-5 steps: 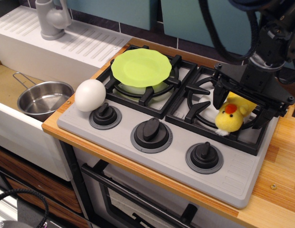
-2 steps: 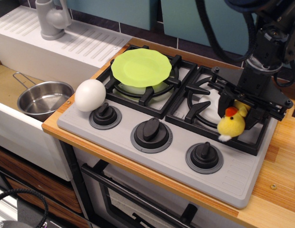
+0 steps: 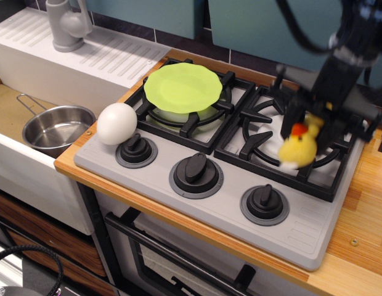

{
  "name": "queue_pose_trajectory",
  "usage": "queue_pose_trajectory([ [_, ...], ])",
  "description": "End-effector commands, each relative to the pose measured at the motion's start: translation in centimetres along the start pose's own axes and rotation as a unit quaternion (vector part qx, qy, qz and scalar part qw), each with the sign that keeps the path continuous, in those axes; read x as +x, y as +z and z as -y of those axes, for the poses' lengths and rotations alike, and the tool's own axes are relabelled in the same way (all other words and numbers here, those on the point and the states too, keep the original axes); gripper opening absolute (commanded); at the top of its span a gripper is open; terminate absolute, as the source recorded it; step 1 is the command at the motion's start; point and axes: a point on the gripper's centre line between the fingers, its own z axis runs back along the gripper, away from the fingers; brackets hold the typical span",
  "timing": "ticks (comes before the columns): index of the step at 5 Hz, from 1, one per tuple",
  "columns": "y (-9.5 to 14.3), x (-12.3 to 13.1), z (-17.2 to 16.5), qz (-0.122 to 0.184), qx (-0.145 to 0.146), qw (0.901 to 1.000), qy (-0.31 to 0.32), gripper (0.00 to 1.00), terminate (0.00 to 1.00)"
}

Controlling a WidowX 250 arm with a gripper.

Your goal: Put stuffedduck on plate and egg in pot or pan in sink

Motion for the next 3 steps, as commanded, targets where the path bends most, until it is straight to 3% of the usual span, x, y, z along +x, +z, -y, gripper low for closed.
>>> queue_pose_trajectory([
  [1, 2.6, 2.2, -5.1, 0.062, 0.009, 0.9970, -0.044, 0.00, 0.00],
  [3, 0.4, 2.8, -9.2, 0.104, 0.012, 0.9917, -0.075, 0.00, 0.00],
])
